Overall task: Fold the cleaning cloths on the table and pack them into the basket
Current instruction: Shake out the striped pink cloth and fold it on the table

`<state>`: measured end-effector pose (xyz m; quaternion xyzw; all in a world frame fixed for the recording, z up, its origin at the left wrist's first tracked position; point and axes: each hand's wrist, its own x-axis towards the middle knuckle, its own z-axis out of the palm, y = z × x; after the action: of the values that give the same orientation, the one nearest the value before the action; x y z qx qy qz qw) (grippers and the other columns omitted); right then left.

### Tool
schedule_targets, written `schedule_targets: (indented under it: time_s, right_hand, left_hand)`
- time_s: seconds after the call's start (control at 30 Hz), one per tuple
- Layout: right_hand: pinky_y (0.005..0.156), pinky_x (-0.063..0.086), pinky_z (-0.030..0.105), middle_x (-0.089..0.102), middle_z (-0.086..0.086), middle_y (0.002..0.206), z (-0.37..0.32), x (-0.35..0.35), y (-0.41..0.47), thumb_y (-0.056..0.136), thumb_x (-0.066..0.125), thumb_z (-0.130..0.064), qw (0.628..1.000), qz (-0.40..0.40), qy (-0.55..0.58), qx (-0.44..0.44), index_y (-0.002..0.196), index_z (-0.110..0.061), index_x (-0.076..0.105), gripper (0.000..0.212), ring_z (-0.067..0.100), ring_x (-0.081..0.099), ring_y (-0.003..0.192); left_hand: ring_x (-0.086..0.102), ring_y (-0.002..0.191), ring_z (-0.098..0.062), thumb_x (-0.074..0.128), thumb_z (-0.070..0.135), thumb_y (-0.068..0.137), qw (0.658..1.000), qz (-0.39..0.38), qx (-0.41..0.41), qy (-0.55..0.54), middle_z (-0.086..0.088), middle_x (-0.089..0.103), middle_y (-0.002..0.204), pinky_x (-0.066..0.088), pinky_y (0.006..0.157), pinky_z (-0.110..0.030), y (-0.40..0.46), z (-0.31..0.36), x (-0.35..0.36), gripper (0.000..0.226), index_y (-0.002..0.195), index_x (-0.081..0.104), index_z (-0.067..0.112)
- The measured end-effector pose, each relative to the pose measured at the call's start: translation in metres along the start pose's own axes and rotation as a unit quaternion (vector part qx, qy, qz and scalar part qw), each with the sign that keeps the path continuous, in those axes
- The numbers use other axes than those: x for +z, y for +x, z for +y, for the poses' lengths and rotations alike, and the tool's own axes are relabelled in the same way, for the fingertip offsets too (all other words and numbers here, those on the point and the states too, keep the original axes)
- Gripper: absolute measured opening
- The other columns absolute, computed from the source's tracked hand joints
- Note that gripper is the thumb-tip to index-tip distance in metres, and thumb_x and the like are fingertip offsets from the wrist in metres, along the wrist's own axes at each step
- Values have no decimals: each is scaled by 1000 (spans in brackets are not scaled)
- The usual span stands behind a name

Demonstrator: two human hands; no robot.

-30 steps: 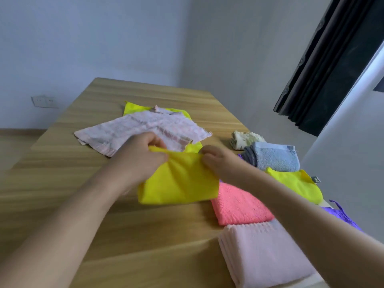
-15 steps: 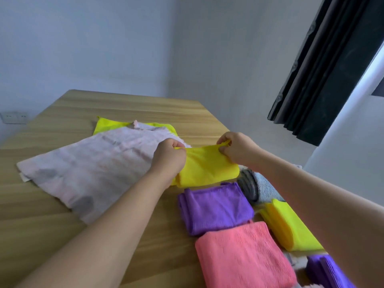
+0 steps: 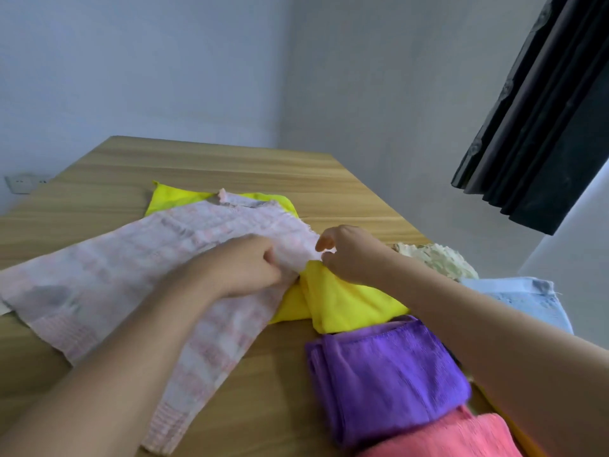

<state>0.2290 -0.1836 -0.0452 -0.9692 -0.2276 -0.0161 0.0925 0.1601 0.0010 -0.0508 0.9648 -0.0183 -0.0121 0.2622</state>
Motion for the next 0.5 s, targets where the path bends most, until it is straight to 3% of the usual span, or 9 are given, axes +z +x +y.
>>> schedule_targets:
  time_s: [0.07,0.17,0.27,0.37,0.5]
  right_hand:
    - [96,42,29,55,0,133,-7,3,9,87,49,-12,1000,-14,25,4,125,-21,57,39,19,49,123]
    - [86,44,24,61,-4,122,-16,1,18,86,51,-10,997,-62,44,-31,118,-23,62,36,16,56,112]
    - [82,47,23,62,-11,105,-28,-3,22,86,56,-16,992,-99,51,-62,108,-29,66,27,11,60,101]
    - [88,48,23,59,-15,115,-42,-6,25,83,60,-18,982,-150,91,-74,115,-34,61,36,7,57,106]
    - [88,43,24,42,-13,122,-58,-4,22,81,67,-22,963,-259,19,-75,136,-35,42,62,11,47,112]
  left_hand:
    - [55,61,-15,65,41,78,988,-106,-50,100,2,60,73,41,51,-24,-14,-2,-12,25,79,56,18]
    - [48,54,-14,70,56,68,961,-194,-107,169,4,52,66,31,48,-21,-28,2,-13,40,73,52,20]
    - [61,73,-17,67,52,68,950,-188,-98,230,2,61,80,41,58,-23,-31,7,-5,35,72,59,19]
    - [63,81,-21,63,38,74,950,-165,-85,251,1,58,75,51,70,-30,-27,8,0,23,67,53,18]
    - [56,66,-20,58,24,79,962,-133,-82,223,0,53,66,41,55,-25,-27,3,-10,18,66,49,15]
